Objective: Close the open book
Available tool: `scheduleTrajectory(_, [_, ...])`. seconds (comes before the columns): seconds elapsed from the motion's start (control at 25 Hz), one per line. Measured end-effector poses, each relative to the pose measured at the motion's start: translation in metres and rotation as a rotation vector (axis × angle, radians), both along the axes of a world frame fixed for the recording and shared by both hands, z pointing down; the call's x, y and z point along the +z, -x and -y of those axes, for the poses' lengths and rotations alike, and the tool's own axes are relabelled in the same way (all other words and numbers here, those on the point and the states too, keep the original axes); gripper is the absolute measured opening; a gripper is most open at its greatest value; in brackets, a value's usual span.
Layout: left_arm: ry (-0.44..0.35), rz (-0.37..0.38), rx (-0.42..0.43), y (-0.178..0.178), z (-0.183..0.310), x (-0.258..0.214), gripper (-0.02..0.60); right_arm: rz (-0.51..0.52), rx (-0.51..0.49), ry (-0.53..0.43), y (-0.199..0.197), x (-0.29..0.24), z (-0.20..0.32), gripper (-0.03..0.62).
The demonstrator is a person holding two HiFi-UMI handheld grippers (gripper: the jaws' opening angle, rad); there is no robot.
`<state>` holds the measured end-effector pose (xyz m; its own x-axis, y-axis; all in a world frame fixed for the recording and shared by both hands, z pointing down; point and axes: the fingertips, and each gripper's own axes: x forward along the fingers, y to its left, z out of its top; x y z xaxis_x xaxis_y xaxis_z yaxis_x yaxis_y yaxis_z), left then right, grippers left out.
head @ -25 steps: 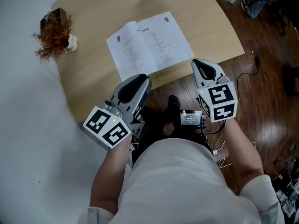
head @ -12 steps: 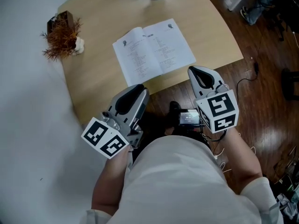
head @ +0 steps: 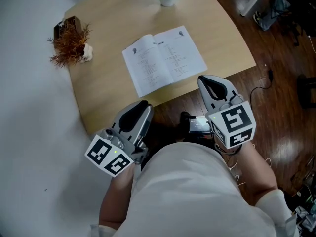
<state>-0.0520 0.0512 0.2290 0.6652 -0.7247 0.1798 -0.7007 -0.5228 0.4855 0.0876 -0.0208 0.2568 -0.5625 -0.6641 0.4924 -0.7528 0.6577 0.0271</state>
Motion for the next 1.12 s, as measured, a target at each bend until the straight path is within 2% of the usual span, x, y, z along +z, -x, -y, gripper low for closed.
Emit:
scheduleTrajectory(0.72, [-0.023,0.007,0.001,0.010,-0.024,-0.022,0.060,0.058,-0.068,-0.065,0.011,-0.051,-0.024,0.002])
scheduleTrajectory(1.12, [-0.053,0.008,0.006,0.009,-0.026,-0.036,0.060,0.076,-0.059,-0.099,0.007,-0.068,-0.026,0.002])
